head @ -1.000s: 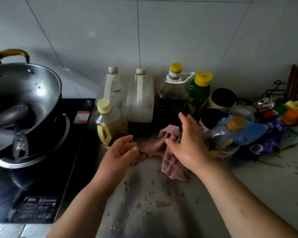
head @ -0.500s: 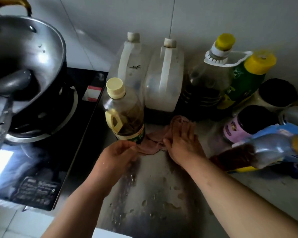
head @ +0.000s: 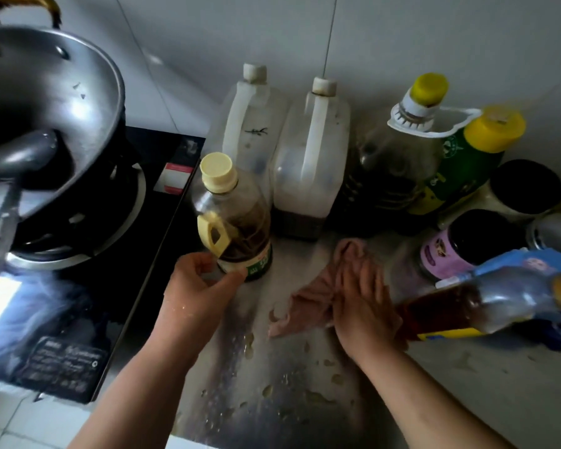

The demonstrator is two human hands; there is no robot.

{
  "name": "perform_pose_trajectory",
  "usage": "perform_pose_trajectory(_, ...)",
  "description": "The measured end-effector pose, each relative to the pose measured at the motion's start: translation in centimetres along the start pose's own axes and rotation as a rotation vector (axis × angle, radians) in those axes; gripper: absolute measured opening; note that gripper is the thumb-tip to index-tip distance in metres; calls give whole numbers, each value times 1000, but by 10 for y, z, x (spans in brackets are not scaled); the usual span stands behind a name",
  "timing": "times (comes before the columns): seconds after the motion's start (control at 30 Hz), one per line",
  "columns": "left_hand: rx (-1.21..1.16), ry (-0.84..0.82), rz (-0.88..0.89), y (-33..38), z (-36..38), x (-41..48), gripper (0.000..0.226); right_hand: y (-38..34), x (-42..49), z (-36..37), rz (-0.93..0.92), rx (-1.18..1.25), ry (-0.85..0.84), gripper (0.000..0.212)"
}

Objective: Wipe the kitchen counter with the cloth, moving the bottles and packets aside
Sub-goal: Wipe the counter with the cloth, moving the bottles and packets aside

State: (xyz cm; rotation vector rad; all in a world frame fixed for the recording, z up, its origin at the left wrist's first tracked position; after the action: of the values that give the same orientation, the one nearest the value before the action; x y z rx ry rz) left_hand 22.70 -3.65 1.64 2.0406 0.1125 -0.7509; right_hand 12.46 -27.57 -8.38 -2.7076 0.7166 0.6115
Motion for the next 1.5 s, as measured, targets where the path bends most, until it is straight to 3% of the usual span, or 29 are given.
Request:
perform_pose_trajectory(0.07,8,56,66,7,-3,-2,53,-4,20,-8,114,113,-32,68)
perform_pose_trajectory(0.2,4,90,213,25,-6,0,80,-27,40,-10,117,182,-85,70)
perform_pose_trajectory(0.37,43,167,312,49,-9,-3,56,-46,3,8,-279,8,-193,65)
perform_pose_trajectory(0.47,122,138,371,51,-8,-6,34,-47,-25,13,-408,25,-247,64)
perform_pose_trajectory(0.53,100,122,358,47,-11,-8,29,-41,-33,14,-378,6,-265,73)
perform_pose_trajectory(0.67,-33,150,290,39,-27,-18,22,-33,-21,8,-187,49,-242,60)
perform_pose_trajectory(0.83,82,196,272,31,-47,-29,27,-41,43,-17,-74,125,-78,64)
perform_pose_trajectory(1.03,156,241,277,12,-65,-39,26,-44,29,2,-33,39,-88,62)
perform_pose_trajectory(1.23,185,230,263,1,-75,-45,24,-94,-25,27,-374,-81,-208,66)
perform_pose_trajectory(1.5,200,138,281,-6,-76,-60,22,-157,31,20,-556,-195,-182,78)
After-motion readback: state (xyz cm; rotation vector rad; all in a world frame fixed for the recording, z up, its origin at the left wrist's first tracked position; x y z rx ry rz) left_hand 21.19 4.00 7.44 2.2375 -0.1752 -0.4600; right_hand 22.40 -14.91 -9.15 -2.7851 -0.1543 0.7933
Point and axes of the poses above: each hand's wrist, its own x-axis towards the middle knuckle, its own z-axis out of the palm, y = z × x, the point moved 6 cm from there along x, towards the middle knuckle, and after that the axes turned 15 degrees about -y, right-handed, at the moved point
